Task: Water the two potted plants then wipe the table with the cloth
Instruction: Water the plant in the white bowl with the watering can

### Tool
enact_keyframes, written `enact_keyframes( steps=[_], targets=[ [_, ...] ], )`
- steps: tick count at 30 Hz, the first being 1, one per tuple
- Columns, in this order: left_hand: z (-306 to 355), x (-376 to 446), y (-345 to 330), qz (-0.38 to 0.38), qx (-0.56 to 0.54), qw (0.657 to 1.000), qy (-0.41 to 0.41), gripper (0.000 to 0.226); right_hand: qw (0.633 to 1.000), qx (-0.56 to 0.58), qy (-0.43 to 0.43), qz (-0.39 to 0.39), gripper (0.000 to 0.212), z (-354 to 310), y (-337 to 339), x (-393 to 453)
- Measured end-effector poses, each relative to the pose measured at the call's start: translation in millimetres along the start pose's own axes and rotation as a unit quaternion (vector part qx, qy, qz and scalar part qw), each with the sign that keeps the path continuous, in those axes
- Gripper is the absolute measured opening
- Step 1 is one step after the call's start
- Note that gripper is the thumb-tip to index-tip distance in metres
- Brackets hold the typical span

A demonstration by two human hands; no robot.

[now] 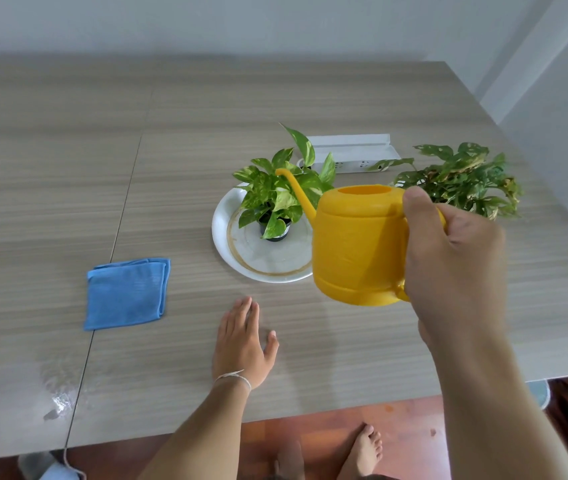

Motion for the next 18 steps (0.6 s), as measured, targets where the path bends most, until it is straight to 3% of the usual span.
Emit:
enact_keyframes(
  steps=[10,18],
  targets=[
    [0.8,0.4,3.7,-0.014,0.005,1.000,0.003,0.067,0.998,0.045,-0.035,-0.013,0.056,21.5,2.8,-10.0],
    [2.5,-1.5,10.8,-0.016,-0.003,1.000,0.002,0.069,0.978,0.161,-0.119,0.053,0.048,60.5,17.5,-20.1]
  ],
)
Point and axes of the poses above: each hand's wrist, its own x-axis towards the middle knuckle, its own y-axis out of the back of the hand, z = x × y, the point moved 3 cm from there along x, towards the middle knuckle, and after that the axes turned 13 degrees about x, right-handed, at the moved point
